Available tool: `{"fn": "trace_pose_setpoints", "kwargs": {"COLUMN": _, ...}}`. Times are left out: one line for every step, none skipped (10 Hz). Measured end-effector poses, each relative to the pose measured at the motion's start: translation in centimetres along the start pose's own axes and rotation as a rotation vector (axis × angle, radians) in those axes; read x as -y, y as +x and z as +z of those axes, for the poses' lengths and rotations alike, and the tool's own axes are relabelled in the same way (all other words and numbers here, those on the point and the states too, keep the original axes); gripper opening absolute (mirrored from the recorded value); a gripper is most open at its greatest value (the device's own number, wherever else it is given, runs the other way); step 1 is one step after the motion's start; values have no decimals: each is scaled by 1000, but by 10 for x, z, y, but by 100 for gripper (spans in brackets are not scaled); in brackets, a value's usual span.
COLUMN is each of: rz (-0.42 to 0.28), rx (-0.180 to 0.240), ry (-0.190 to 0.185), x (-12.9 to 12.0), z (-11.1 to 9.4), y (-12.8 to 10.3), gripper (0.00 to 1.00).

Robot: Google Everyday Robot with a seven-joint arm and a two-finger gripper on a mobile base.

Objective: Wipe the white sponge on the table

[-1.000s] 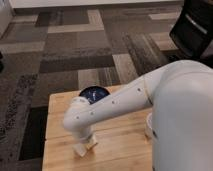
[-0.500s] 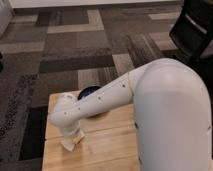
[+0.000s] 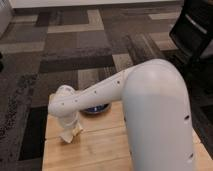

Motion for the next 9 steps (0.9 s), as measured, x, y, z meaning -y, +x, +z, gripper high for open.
{"fn": "trace_pose_setpoints", "kwargs": {"rz": 10, "rx": -7, "ry": -5, "x": -3, "z": -1, "y": 6, "gripper": 2}}
{"fn": "trace_pose_setpoints", "kwargs": {"rz": 28, "rx": -19, "ry": -13, "x": -9, "z": -3, "y": 16, "gripper": 2}}
{"fn": "trace_pose_setpoints", "kwargs": {"rz": 48, "rx": -27, "ry": -19, "x": -15, "z": -5, "y": 26, "gripper": 2}}
{"fn": "trace_pose_setpoints", "kwargs": {"rz": 52, "rx": -25, "ry": -21, "x": -16, "z": -5, "y": 26, "gripper": 2}}
{"fn": "trace_pose_setpoints", "kwargs": {"rz": 54, "rx": -24, "ry": -24, "x": -16, "z": -5, "y": 24, "gripper": 2}}
{"fn": "trace_pose_setpoints", "kwargs": {"rz": 58, "rx": -22, "ry": -24, "x": -16, "z": -5, "y": 24, "gripper": 5}}
{"fn": "trace_pose_setpoints", "kwargs": {"rz": 58, "rx": -22, "ry": -24, "x": -16, "z": -5, "y": 24, "gripper": 8}}
{"fn": "trace_pose_setpoints", "kwargs": {"rz": 56, "rx": -22, "ry": -24, "x": -16, "z": -5, "y": 24, "gripper": 20}}
{"fn": "trace_pose_setpoints", "kwargs": {"rz": 57, "rx": -21, "ry": -23, "x": -16, "z": -5, "y": 23, "gripper": 35}}
